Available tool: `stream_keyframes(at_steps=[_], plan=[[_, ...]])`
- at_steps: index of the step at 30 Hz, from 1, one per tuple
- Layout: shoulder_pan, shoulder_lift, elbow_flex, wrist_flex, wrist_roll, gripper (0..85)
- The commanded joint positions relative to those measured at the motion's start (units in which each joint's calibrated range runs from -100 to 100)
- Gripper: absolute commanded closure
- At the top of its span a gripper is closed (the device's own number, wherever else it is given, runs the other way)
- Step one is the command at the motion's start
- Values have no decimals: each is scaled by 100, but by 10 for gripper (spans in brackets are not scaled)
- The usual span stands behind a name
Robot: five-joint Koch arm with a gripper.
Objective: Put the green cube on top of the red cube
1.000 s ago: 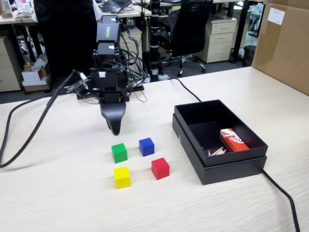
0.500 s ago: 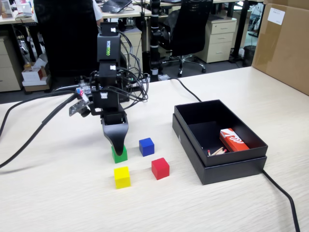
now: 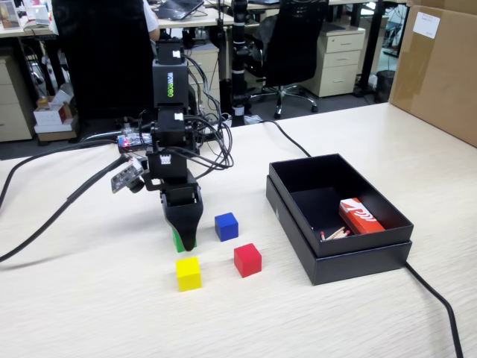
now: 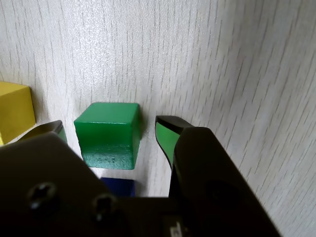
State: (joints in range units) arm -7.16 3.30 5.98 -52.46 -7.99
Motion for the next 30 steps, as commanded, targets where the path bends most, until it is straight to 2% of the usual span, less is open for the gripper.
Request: stream_keyframes(at_steps=[1, 8, 9, 10, 13, 22, 26, 30], plan=[[-5, 54, 354, -28, -49, 528], [-24, 77, 408, -28, -54, 718], [-34, 20, 399, -28, -54, 810], [-39, -26, 390, -28, -49, 822], [-39, -336, 318, -28, 5, 822], [244, -2160, 499, -28, 523, 823], [444, -1885, 1397, -28, 835, 823], [557, -1116, 2285, -28, 1001, 823]])
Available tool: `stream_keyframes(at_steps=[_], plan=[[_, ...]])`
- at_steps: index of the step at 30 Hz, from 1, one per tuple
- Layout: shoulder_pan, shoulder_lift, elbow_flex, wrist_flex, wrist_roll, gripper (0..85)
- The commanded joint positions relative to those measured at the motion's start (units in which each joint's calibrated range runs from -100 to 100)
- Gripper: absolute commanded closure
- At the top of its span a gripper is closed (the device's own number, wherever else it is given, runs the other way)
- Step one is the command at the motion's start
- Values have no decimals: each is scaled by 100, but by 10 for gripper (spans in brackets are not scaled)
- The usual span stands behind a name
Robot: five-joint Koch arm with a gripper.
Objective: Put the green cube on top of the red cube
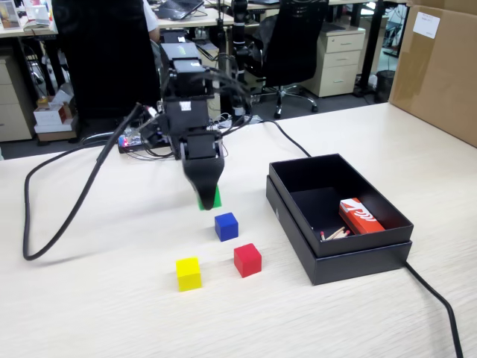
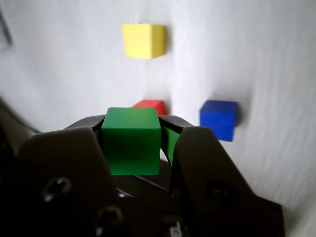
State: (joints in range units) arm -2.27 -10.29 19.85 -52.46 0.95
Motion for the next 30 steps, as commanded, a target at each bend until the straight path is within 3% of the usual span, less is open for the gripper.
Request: stream_keyframes(at_steps=[1, 9, 30], plan=[[88, 358, 1025, -28, 127, 822], [391, 2251, 2185, -28, 303, 821], [259, 2779, 2421, -28, 283, 813]])
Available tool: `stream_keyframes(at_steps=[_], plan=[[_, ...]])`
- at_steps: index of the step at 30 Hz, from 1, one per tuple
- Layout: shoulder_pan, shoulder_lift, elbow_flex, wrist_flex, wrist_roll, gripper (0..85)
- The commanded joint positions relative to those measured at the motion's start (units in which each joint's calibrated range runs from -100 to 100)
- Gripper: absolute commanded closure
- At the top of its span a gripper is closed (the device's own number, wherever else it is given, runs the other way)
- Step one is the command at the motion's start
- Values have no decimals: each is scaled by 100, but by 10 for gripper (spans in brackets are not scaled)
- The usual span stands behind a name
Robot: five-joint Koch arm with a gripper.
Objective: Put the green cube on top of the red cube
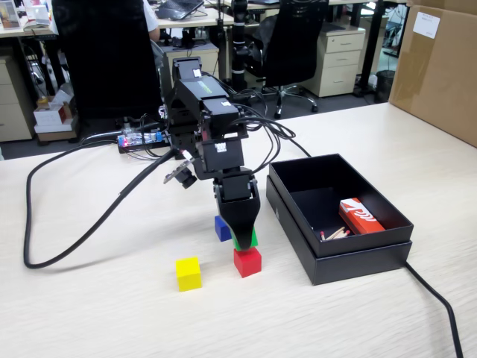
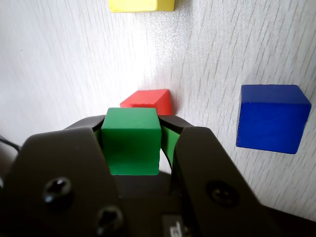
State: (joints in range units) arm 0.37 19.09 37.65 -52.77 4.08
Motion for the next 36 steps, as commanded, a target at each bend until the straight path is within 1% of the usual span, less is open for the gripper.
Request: stream_keyframes(at_steps=[1, 9, 10, 11, 14, 17, 19, 20, 24, 25, 26, 27, 32, 33, 36], plan=[[-5, -148, 641, 11, -29, 811], [39, 13, 632, 37, -29, 810], [44, 36, 641, 37, -29, 794], [68, 81, 632, 37, -29, 753], [68, 104, 650, 46, -29, 751], [73, 127, 650, 37, -34, 640], [73, 139, 650, 37, -34, 616], [73, 127, 632, 37, -34, 581], [63, 127, 650, 37, -34, 575], [63, 127, 659, 37, -34, 557], [59, 127, 650, 37, -39, 515], [59, 116, 632, 37, -39, 489], [49, 36, 577, 37, -49, 481], [54, -91, 478, 3, -49, 438], [68, -400, 314, 3, -49, 435]])
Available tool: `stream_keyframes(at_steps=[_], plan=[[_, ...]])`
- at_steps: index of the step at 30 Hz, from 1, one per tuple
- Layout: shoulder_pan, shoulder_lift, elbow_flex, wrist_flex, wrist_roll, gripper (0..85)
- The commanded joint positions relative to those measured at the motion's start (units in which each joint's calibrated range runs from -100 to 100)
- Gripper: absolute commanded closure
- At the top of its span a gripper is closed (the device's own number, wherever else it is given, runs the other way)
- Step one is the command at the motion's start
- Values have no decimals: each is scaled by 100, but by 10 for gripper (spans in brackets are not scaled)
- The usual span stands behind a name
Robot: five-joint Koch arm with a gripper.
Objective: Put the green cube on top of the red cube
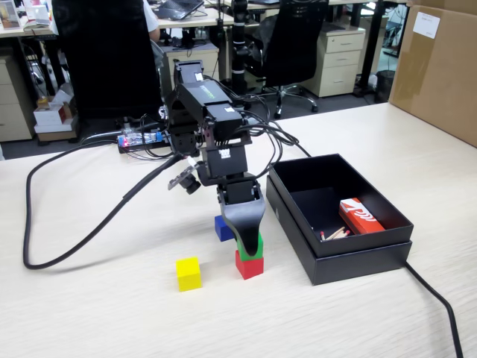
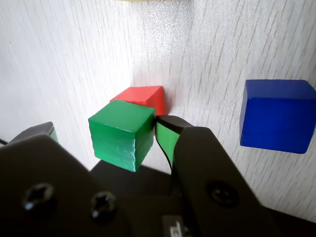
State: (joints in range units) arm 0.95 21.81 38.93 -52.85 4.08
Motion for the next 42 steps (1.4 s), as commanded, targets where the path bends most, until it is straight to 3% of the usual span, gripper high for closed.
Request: stream_keyframes(at_steps=[1, 15, 26, 42], plan=[[20, -776, 141, 10, -49, 435], [54, -3346, -1645, 10, -83, 387], [-15, -7305, -4718, 45, -122, 363], [-29, -11653, -9025, 1159, -278, 358]])
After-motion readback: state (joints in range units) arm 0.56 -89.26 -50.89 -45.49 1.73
